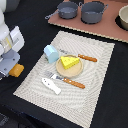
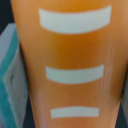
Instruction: Interact with the objects in diverse but meaningful ways.
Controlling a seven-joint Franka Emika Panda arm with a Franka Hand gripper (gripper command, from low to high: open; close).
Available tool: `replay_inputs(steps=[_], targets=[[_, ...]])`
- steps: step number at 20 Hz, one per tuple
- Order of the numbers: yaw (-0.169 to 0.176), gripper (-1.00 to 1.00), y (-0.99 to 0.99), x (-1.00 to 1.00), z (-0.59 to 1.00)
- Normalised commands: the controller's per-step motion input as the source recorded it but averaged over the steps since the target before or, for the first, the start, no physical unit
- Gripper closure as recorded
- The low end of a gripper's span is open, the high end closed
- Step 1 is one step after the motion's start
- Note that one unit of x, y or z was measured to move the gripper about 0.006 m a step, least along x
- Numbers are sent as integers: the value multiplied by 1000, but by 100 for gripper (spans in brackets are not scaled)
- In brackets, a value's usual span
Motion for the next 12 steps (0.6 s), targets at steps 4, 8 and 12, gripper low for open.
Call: replay_inputs(steps=[4, 8, 12], targets=[[8, 100, -83, 164, -278], [14, 100, -89, 76, -265], [6, -100, -25, 46, -93]])
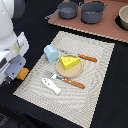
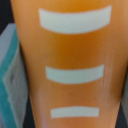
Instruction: Interact with the objects in diverse but meaningful ways.
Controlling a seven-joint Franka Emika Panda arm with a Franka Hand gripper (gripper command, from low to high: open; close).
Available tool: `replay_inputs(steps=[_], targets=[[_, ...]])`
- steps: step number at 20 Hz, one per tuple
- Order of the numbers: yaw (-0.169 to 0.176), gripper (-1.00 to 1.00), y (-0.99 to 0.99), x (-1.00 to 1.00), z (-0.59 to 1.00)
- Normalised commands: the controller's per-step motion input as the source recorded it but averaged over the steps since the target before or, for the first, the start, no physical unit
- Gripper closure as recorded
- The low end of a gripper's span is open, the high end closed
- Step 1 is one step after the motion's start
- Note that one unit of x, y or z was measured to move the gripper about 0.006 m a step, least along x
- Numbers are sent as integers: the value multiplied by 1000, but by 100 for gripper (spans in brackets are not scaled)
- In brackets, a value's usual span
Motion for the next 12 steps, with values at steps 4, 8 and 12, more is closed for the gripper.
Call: replay_inputs(steps=[4, 8, 12], targets=[[0, -100, 27, 51, 601], [0, -100, 0, 79, 554], [0, -100, 0, 439, 956]])
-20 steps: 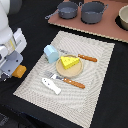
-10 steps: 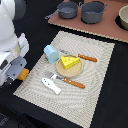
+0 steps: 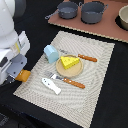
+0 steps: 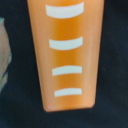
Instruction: Interact with the objects in diverse but meaningful ways.
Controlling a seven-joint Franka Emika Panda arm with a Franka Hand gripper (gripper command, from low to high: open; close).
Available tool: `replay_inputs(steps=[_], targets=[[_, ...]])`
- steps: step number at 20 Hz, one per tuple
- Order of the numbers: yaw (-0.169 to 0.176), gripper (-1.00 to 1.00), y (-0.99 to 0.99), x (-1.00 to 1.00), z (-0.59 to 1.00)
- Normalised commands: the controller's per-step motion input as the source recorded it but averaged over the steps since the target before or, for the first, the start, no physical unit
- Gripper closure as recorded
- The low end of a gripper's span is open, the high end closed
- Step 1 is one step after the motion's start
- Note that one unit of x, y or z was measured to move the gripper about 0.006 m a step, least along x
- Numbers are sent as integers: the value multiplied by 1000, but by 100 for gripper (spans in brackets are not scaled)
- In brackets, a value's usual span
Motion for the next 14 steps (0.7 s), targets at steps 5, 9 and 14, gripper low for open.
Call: replay_inputs(steps=[5, 9, 14], targets=[[-2, -100, 0, 940, 996], [0, -100, 1, 1000, 799], [0, -100, 73, 1000, 402]])
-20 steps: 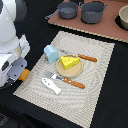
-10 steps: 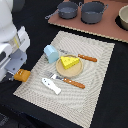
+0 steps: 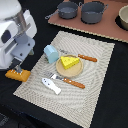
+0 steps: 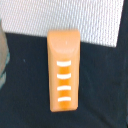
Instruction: Interact with the objects in diverse but meaningful ways.
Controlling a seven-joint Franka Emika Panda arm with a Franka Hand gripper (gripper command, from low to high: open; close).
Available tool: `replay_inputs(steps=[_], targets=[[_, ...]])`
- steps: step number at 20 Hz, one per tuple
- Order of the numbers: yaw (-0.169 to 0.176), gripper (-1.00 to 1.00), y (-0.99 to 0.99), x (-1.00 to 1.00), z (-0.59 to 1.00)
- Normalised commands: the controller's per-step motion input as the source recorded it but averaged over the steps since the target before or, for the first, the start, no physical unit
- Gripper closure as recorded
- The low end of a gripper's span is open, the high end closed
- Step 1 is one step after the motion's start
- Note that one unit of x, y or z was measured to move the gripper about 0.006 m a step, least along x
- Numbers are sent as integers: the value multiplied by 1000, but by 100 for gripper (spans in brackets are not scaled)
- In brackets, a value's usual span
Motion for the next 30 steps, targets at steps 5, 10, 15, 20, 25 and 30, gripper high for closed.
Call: replay_inputs(steps=[5, 10, 15, 20, 25, 30], targets=[[0, -100, 118, 1000, 320], [0, -100, 132, 1000, 325], [0, -100, 134, 1000, 311], [0, -100, 157, 1000, 214], [5, -100, 285, 950, 61], [32, -100, 475, 787, 0]])
